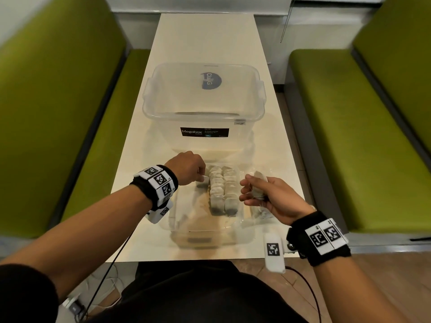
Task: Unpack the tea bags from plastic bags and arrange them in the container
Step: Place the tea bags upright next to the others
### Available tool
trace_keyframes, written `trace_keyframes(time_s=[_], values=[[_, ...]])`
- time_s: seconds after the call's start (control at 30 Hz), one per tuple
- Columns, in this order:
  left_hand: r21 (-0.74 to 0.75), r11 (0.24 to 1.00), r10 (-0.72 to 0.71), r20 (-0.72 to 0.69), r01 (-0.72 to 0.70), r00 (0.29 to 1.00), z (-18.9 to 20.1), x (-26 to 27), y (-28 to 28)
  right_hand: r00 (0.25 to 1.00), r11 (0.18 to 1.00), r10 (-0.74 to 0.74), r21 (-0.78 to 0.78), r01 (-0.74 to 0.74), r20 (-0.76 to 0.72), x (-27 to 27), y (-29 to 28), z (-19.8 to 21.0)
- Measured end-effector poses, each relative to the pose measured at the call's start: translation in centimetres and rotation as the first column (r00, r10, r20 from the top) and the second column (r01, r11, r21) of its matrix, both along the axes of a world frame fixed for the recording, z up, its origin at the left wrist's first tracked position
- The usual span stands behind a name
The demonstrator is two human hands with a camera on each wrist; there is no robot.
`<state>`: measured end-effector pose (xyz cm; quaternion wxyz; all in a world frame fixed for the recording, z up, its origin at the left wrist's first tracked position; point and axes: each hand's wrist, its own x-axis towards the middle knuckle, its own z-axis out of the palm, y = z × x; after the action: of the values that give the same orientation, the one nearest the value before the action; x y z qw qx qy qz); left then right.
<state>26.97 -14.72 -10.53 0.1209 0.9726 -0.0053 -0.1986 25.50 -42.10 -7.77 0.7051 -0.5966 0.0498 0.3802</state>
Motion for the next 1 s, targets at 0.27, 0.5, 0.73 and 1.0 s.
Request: trace_keyframes(time_s=[0.27, 0.5, 0.73, 1.0], values=[[0.095, 0.995, 0.008, 0.095, -0.017, 0.995, -0.1, 0.3, 0.0, 0.993, 0.992, 0.048, 0.125, -0.034, -0.105, -0.7, -1.2, -0.4], [0.260, 0.965, -0.024, 0.142, -0.014, 0.990, 0.0, 0.0, -0.1, 0.992, 0.992, 0.108, 0.075, -0.103, -0.063, -0.9, -0.5, 0.0], [0.135, 0.984, 0.100, 0.137, -0.119, 0.985, 0.9, -0.8, 0.6, 0.995, 0.997, 0.078, 0.026, -0.079, 0.056, -0.9, -0.4, -0.4], [-0.284, 0.953, 0.135, 0.074, -0.109, 0.988, 4.0, -3.3, 0.7, 0.970, 0.990, 0.101, -0.118, -0.076, 0.222, -1.2, 0.5, -0.3]])
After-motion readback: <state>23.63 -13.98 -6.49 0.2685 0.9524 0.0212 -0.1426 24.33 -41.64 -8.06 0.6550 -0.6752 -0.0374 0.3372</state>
